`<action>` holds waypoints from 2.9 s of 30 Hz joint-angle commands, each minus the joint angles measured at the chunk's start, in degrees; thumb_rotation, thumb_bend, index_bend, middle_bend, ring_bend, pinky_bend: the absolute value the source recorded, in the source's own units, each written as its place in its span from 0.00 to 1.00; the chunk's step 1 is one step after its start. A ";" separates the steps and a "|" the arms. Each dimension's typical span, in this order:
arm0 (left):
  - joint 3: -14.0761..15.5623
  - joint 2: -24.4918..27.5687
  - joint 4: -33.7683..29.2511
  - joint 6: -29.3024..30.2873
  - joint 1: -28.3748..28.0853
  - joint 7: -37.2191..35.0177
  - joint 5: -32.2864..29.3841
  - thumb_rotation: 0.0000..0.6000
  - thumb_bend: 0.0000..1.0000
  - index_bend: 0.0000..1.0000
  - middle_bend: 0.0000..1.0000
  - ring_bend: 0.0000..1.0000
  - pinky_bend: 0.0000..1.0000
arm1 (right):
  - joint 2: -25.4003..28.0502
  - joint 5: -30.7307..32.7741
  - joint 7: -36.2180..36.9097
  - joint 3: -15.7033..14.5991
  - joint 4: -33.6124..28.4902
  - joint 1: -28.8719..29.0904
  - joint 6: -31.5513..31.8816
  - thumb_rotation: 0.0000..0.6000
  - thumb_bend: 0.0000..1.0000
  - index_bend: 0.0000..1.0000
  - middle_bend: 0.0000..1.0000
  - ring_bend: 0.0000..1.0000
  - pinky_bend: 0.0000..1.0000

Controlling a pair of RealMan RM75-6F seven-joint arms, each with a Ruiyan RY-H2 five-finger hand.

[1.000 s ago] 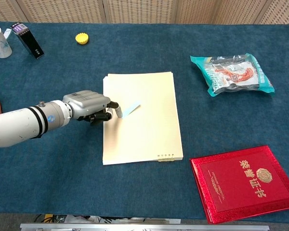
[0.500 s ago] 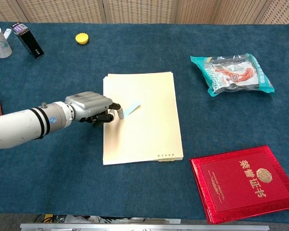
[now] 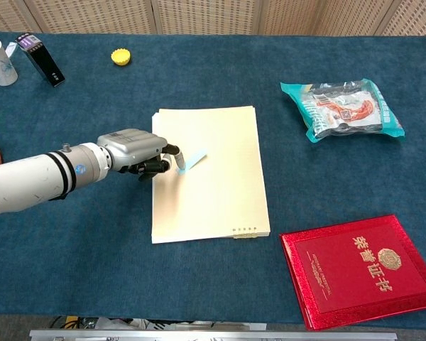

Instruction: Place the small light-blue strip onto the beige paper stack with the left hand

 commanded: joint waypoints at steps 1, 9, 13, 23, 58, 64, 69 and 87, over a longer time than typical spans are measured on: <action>-0.04 -0.62 0.65 -0.38 -0.35 0.23 -0.57 0.00 0.77 0.25 0.78 0.80 0.70 | 0.04 0.08 -0.06 0.03 -0.08 -0.03 0.04 1.00 0.34 0.46 0.41 0.46 0.37; 0.14 -1.61 1.91 -0.61 -0.82 0.64 -1.78 0.00 0.77 0.24 0.78 0.80 0.70 | 0.13 0.25 -0.16 0.03 -0.19 -0.06 -0.07 1.00 0.34 0.46 0.41 0.46 0.37; -0.05 -0.94 1.10 0.01 -0.75 0.53 -1.42 0.00 0.77 0.24 0.78 0.80 0.70 | 0.15 0.21 -0.17 0.05 -0.17 -0.05 -0.03 1.00 0.34 0.46 0.41 0.46 0.37; 1.09 0.51 -0.18 0.23 -0.46 0.98 -1.08 0.00 0.77 0.24 0.78 0.80 0.70 | -0.04 0.09 -0.02 0.10 0.01 0.14 -0.19 1.00 0.34 0.46 0.41 0.46 0.37; -1.75 12.39 1.38 23.23 18.43 -17.45 15.05 0.44 0.49 0.22 0.40 0.37 0.43 | 1.54 1.92 -3.96 1.12 -2.44 2.61 -3.79 1.00 0.34 0.42 0.40 0.37 0.37; -1.12 15.96 2.40 29.98 25.36 -20.93 17.18 0.63 0.49 0.22 0.38 0.36 0.40 | 0.38 2.27 -6.61 1.60 -2.02 3.77 -4.75 1.00 0.32 0.40 0.38 0.35 0.37; -0.06 19.14 0.97 34.67 30.90 -22.99 19.13 0.75 0.49 0.22 0.38 0.35 0.38 | -0.91 1.23 -7.26 1.84 -1.39 4.52 -4.49 1.00 0.16 0.40 0.37 0.34 0.37; 1.63 23.48 -5.50 46.34 44.62 -24.10 26.74 0.91 0.49 0.22 0.37 0.35 0.38 | -3.47 -1.61 -7.75 1.00 -1.10 5.69 -4.35 1.00 0.14 0.40 0.37 0.34 0.37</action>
